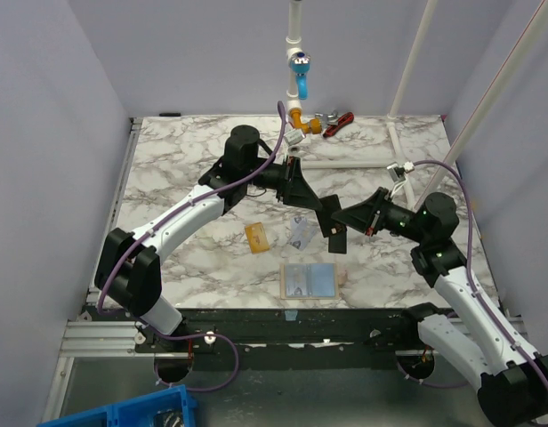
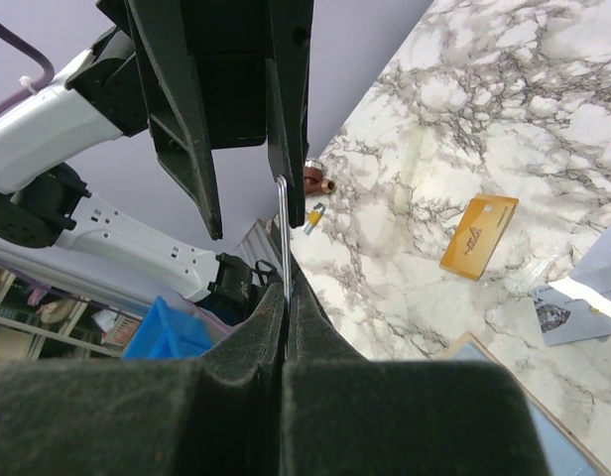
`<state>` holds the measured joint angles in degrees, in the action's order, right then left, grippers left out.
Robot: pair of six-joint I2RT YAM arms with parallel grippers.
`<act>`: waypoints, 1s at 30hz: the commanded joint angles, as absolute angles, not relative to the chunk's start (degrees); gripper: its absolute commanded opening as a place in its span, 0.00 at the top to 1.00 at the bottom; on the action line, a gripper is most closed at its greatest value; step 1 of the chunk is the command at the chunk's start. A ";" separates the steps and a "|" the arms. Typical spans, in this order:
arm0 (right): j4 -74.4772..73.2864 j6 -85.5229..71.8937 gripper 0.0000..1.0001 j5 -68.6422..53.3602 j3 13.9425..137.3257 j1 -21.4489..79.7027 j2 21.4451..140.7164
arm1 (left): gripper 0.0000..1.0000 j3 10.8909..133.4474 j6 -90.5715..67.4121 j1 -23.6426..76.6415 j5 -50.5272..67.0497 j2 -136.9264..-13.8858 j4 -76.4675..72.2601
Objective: Put the credit cards into the card holder
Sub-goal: Insert the credit card into the card holder.
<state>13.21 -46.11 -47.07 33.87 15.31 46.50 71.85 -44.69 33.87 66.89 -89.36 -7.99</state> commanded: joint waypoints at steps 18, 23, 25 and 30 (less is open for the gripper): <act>18.76 -48.35 0.99 -43.38 31.27 15.29 48.46 | 0.64 71.51 -49.01 34.71 69.82 -87.76 -13.27; 15.72 -45.96 0.99 -43.41 31.63 16.16 48.87 | 0.65 72.59 -49.84 35.07 70.32 -88.24 -14.07; 14.56 -44.96 0.99 -43.25 31.72 16.70 49.13 | 0.66 73.07 -50.25 35.39 70.62 -88.51 -14.52; 12.83 -43.76 0.99 -42.55 32.43 18.72 49.82 | 0.66 74.07 -50.55 36.25 70.91 -89.23 -14.68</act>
<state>18.46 -47.07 -44.10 32.47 16.80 48.12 70.89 -48.49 33.85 67.16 -89.43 -10.13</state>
